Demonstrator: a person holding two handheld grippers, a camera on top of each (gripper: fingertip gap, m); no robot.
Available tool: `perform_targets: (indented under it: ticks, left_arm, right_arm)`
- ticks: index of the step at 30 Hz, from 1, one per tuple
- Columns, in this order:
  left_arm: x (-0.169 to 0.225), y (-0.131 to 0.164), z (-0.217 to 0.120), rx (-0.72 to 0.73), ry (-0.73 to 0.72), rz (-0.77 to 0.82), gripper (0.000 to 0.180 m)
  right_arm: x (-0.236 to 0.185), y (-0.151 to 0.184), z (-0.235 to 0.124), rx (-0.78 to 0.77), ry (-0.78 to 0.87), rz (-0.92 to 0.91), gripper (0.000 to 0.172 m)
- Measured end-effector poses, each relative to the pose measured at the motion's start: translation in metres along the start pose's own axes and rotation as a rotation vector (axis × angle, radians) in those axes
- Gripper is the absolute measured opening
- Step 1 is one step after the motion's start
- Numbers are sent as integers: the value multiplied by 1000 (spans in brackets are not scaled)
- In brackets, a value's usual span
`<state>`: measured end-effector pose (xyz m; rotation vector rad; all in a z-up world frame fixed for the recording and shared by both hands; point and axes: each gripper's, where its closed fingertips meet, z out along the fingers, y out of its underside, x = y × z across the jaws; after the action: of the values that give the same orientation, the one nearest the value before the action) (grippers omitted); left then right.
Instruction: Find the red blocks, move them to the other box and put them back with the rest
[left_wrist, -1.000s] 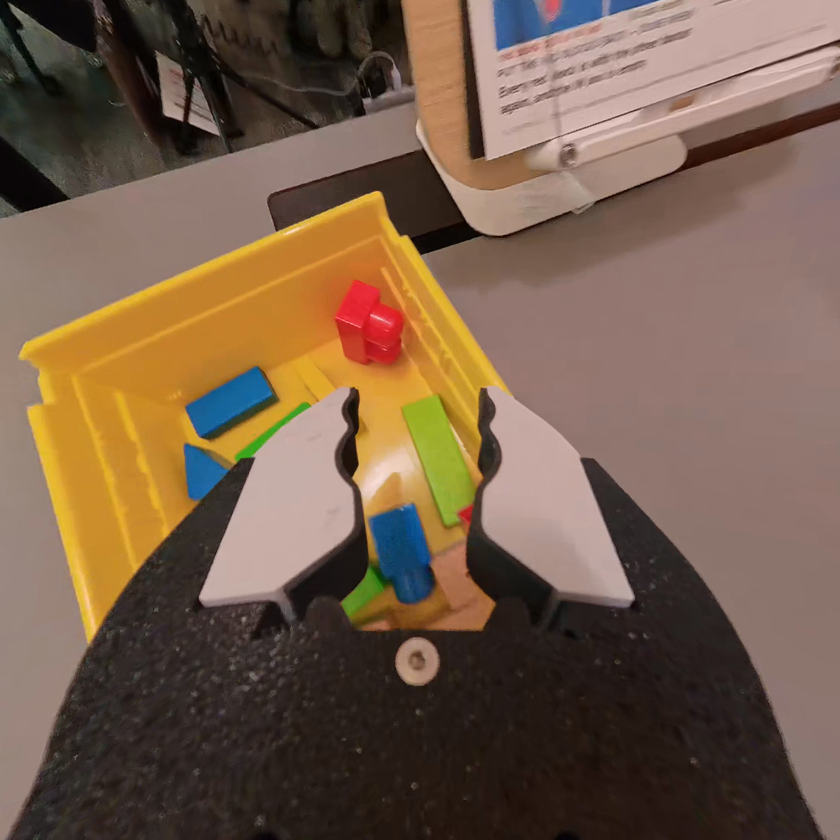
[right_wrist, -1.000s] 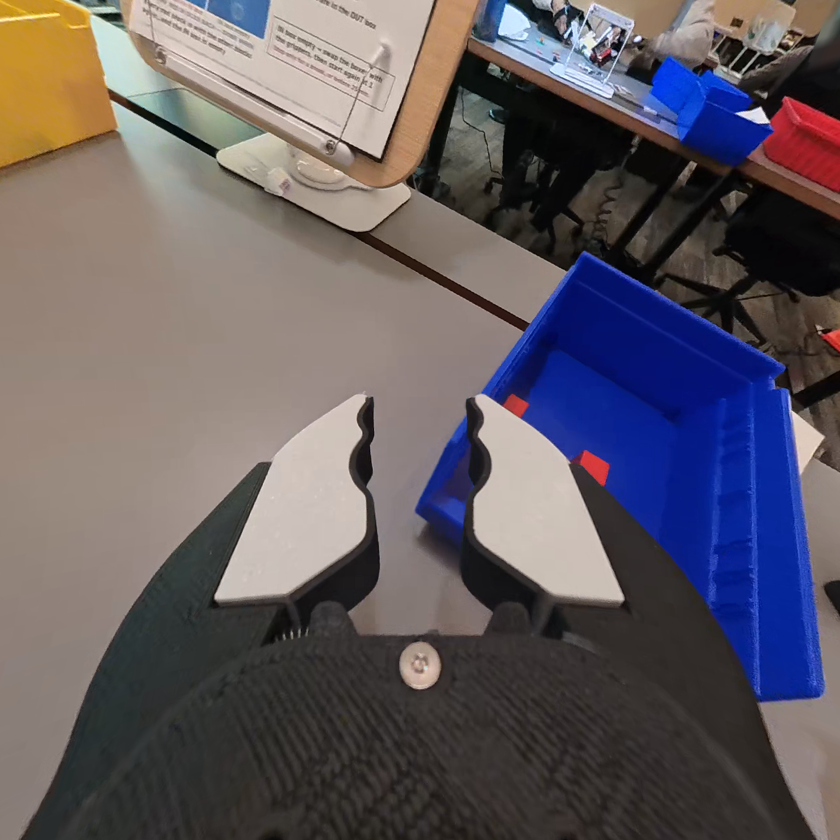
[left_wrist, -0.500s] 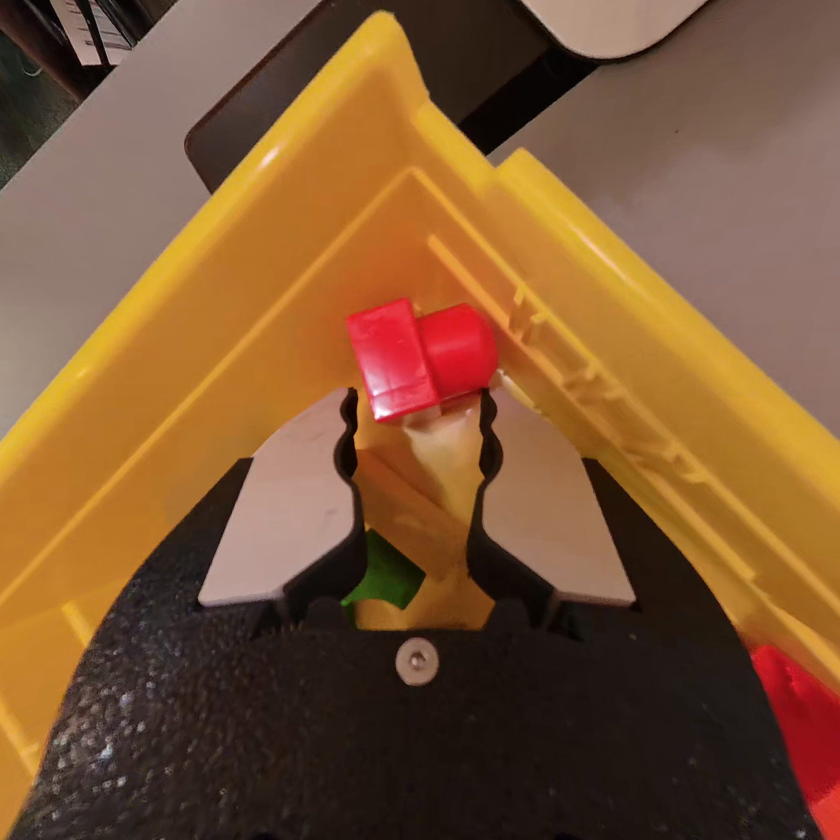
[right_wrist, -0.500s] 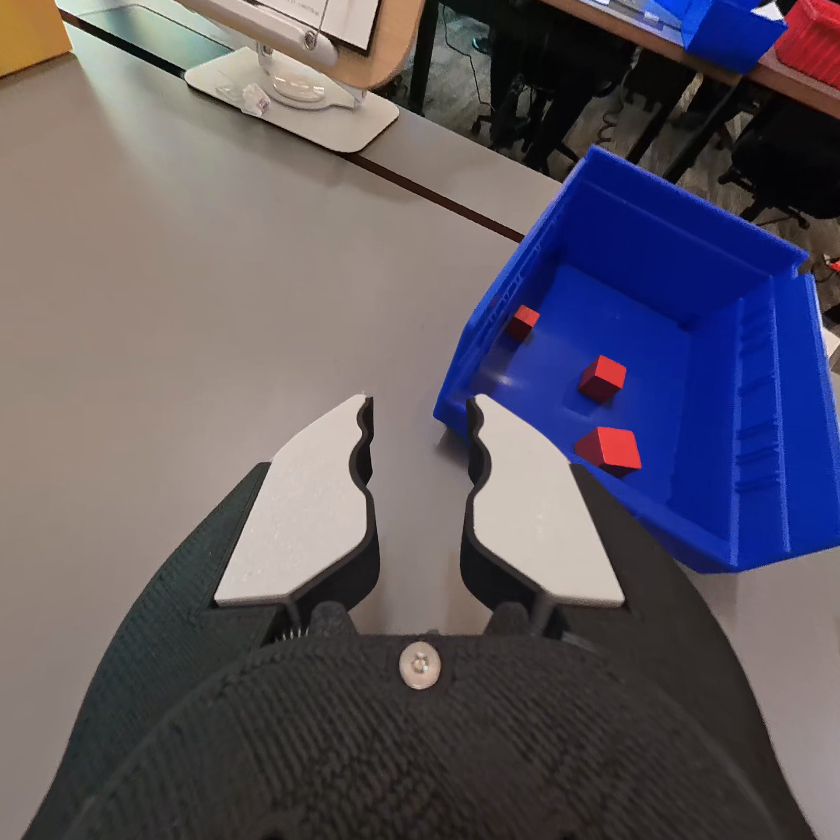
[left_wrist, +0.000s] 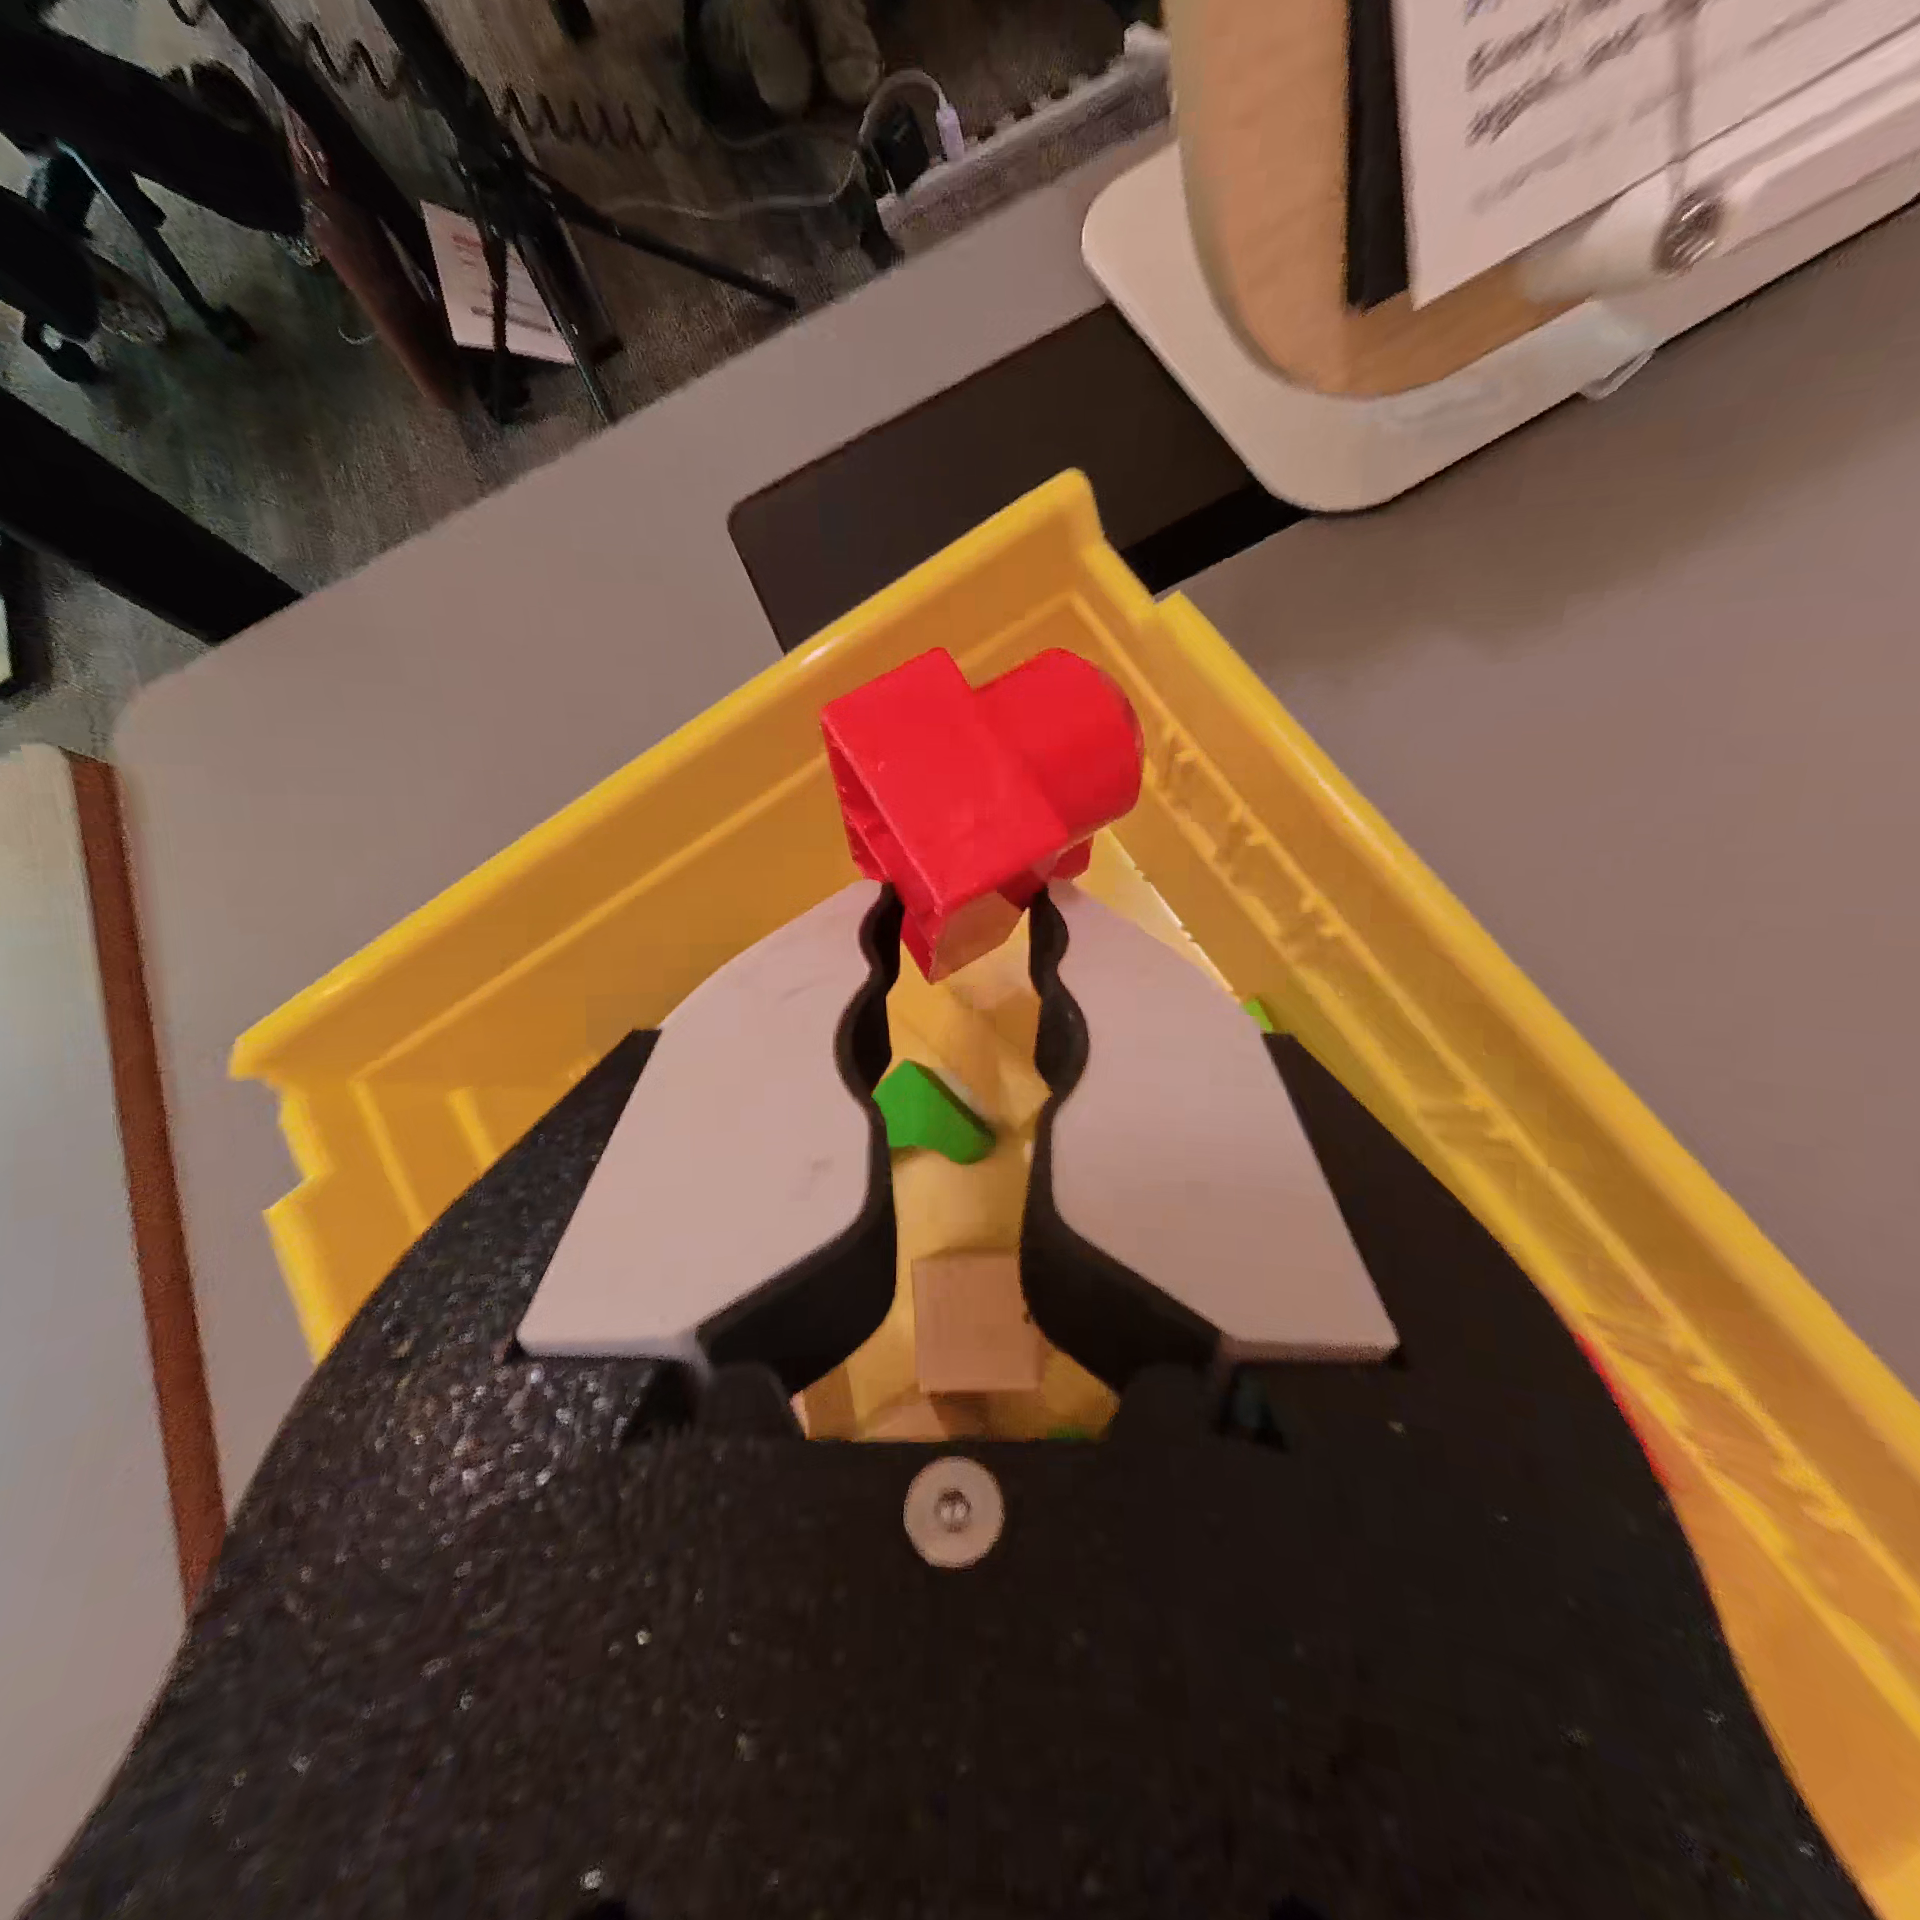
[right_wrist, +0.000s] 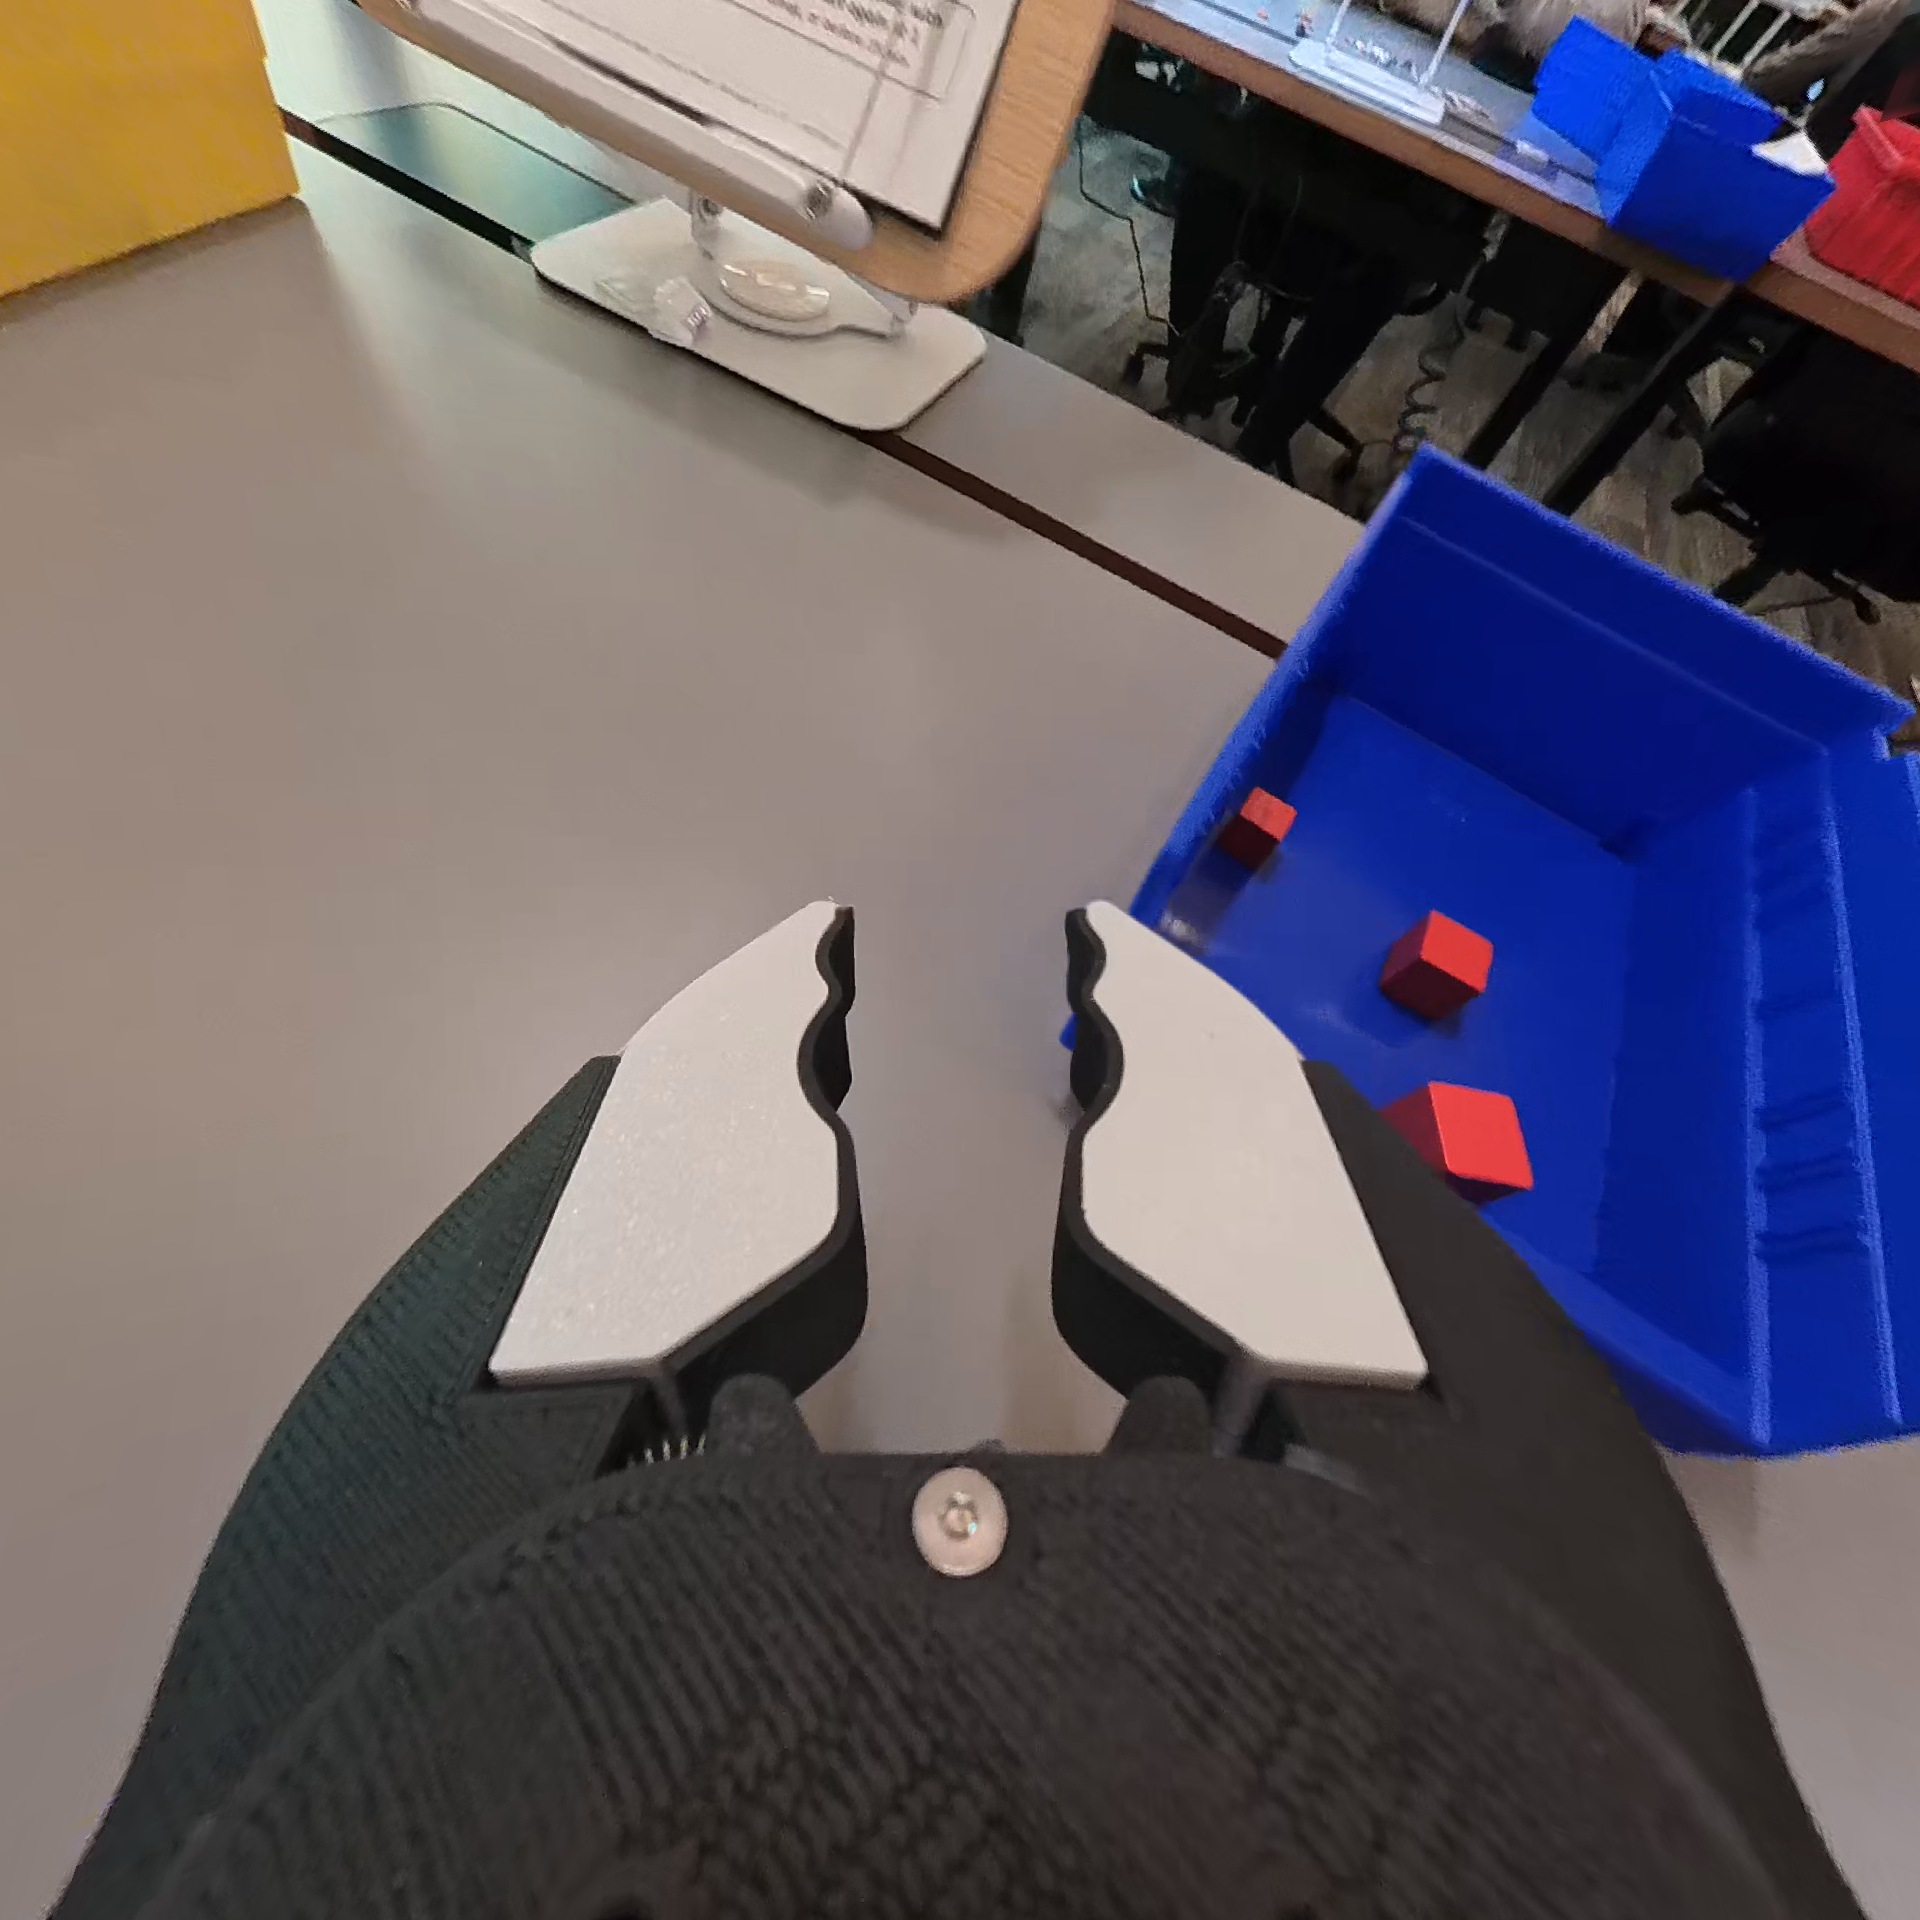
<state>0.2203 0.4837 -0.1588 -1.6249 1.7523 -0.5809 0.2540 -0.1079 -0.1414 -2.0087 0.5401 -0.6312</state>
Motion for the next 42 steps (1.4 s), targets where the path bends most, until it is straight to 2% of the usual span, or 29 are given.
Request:
perform_targets:
  ticks: [2,5,11,16,21,24,28,37,42]
  left_arm:
    - [12,-16,-28,77,32,-7,23]
    - [54,-43,-72,221,155,-45,23]
    - [193,-78,-136,418,547,-28,23]
    - [313,-92,-165,481,903,-37,23]
    - [395,-101,-172,454,1138,-36,23]
    - [427,-105,-171,417,1223,-33,22]
    - [458,-110,-170,393,1263,17,22]
    - [502,-132,-174,347,1407,-11,22]
    - [524,-134,-172,288,1480,-50,22]
  right_arm:
    - [-9,-13,4,41,-18,-13,40]
    - [-30,-41,11,131,-77,-54,41]
    - [-81,-96,20,323,-202,-155,56]
    - [-118,-125,12,519,-237,-276,59]
    - [-128,-128,-2,553,-254,-298,63]
    - [-114,-123,-13,564,-218,-285,63]
    - [-94,-111,-24,573,-199,-261,63]
    - [-65,-112,-42,664,-189,-227,59]
    - [-45,-109,-53,709,-161,-214,50]
